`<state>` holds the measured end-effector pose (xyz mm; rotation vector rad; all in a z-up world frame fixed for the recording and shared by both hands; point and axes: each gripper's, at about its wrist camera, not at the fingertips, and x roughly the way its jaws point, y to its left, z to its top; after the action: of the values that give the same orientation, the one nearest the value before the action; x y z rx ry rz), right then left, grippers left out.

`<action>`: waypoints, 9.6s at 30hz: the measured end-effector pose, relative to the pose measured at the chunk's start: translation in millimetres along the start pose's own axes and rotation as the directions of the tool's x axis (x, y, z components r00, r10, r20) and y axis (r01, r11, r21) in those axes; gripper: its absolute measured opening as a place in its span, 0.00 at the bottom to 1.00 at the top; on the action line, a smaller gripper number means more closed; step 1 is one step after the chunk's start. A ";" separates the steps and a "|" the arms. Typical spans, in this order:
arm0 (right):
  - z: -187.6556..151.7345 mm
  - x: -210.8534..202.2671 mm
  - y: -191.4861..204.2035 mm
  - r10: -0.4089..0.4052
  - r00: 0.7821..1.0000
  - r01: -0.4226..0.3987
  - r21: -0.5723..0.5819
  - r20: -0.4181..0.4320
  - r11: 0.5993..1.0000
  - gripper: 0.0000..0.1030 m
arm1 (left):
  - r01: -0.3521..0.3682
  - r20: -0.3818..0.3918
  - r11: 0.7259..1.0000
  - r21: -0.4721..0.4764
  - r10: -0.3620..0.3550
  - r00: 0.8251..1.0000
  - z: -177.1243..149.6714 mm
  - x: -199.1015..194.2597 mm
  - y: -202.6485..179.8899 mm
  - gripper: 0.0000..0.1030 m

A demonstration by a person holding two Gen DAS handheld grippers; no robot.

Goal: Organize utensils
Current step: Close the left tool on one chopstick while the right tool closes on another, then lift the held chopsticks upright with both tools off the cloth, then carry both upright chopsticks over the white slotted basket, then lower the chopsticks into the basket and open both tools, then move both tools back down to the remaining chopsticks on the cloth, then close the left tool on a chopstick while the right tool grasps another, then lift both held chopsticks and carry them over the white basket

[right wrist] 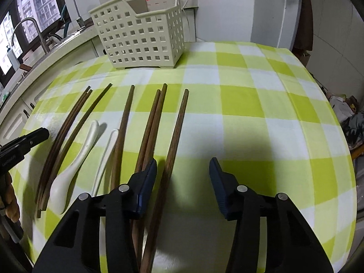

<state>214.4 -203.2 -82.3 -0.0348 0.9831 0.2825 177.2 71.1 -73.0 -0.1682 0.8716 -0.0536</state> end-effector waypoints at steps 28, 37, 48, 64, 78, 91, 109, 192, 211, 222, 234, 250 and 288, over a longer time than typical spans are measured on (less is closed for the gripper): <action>18.5 16.1 7.0 -0.028 0.999 0.029 -0.064 0.023 0.998 0.10 | -0.146 -0.102 0.980 0.137 0.161 0.982 32.0 47.5 -18.8 0.07; 16.4 11.4 2.5 -0.012 0.999 0.014 -0.049 0.031 0.999 0.07 | -0.198 -0.034 0.970 0.138 0.204 0.978 29.6 21.1 -21.9 0.06; 20.8 -44.4 7.0 -0.009 0.991 0.018 -0.063 0.135 0.998 0.07 | -0.283 0.111 0.945 0.167 0.267 0.957 32.1 -39.8 -39.0 0.06; 25.7 -111.4 9.4 0.020 0.968 -0.001 -0.077 0.250 0.997 0.07 | -0.269 0.199 0.945 0.185 0.232 0.952 28.3 -86.4 -64.7 0.06; 62.7 -142.3 -4.6 0.065 0.951 -0.042 -0.080 0.303 0.996 0.06 | -0.034 0.321 0.984 0.175 -0.024 0.947 99.7 -139.8 -71.9 0.06; 192.1 -173.0 3.4 0.107 0.907 -0.069 -0.108 0.407 0.992 0.06 | -0.007 0.405 0.972 0.234 -0.091 0.910 224.4 -145.5 -110.3 0.06; 261.3 -88.2 29.4 0.106 0.931 -0.077 -0.097 0.349 0.992 0.06 | 0.065 0.356 0.988 0.142 -0.113 0.928 286.8 -39.8 -97.1 0.06; 6.9 9.7 9.7 -0.018 0.999 0.020 -0.062 0.029 0.998 0.41 | -0.027 0.045 0.998 0.062 0.025 0.999 0.4 -6.7 -26.7 0.31; 10.4 12.3 9.4 -0.020 0.999 0.024 -0.092 0.037 0.995 0.40 | -0.053 -0.034 0.997 0.054 0.055 0.998 11.6 33.4 -23.4 0.19; 12.7 14.1 9.9 -0.019 0.999 0.022 -0.097 0.036 0.995 0.40 | -0.128 -0.040 0.986 0.107 0.133 0.990 18.8 44.2 -29.8 0.19; 16.6 16.5 9.6 -0.009 0.999 0.013 -0.109 0.036 0.994 0.36 | -0.157 -0.043 0.979 0.132 0.164 0.986 25.5 49.6 -31.8 0.09; 19.9 7.1 3.3 0.005 0.999 -0.001 -0.086 0.050 0.996 0.07 | -0.110 -0.014 0.991 0.075 0.111 0.994 30.7 24.9 -21.2 0.06; 24.0 -122.6 2.8 0.042 0.964 -0.019 -0.091 0.263 0.996 0.07 | -0.111 0.223 0.988 0.104 0.086 0.971 39.4 -105.5 -52.8 0.06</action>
<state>169.3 -223.7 32.4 -0.0605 0.7048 0.3496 140.7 36.2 40.7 -0.0202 0.6541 0.0074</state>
